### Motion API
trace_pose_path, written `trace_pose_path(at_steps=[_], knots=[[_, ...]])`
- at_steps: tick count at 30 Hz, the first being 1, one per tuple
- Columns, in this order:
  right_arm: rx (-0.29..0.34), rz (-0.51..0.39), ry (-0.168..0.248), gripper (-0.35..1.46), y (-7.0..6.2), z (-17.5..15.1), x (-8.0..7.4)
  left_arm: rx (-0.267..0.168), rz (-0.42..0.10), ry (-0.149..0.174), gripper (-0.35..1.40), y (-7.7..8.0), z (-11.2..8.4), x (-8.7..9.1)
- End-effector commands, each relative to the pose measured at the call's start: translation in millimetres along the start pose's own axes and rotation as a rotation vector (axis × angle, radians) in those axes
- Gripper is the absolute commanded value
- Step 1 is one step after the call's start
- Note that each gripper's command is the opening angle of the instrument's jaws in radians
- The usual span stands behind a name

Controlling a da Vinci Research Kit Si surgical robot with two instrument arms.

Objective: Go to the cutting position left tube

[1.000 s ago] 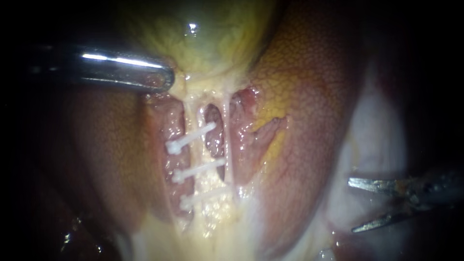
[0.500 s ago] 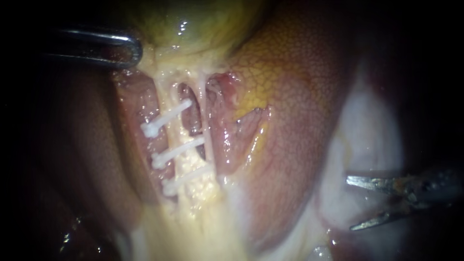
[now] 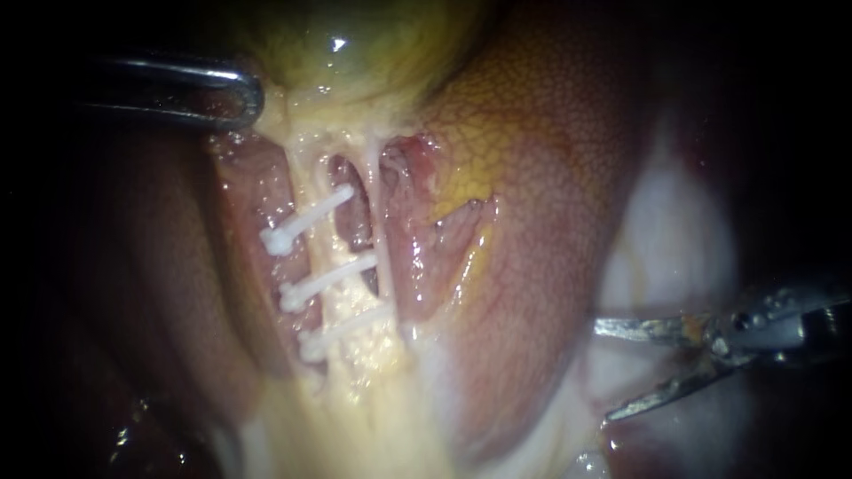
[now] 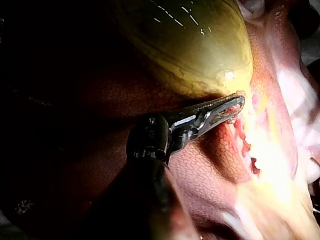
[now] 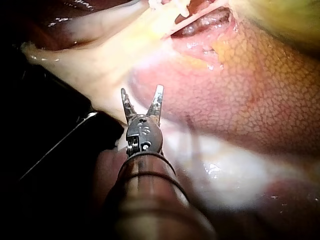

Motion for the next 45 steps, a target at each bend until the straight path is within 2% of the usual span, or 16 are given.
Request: trace_pose_path(at_steps=[1,14,21,36,45], knots=[[0.004,0.005,0.012,1.36,0.1,0.2,0.2,0.000,0.000,0.000,-0.35,0.0,0.0,0.0],[0.082,0.029,0.156,1.36,2.1,2.6,3.3,-0.004,0.001,-0.002,-0.35,0.0,0.2,0.1],[0.113,0.031,0.191,1.34,3.3,3.7,4.7,-0.002,0.001,-0.001,-0.35,-0.1,0.2,0.1],[0.195,0.042,0.242,1.28,6.0,7.6,7.4,-0.003,0.000,-0.001,-0.35,-0.1,0.3,0.1],[0.203,0.037,0.263,1.28,7.5,9.2,7.9,-0.001,0.000,0.000,-0.35,-0.2,0.3,0.1]])
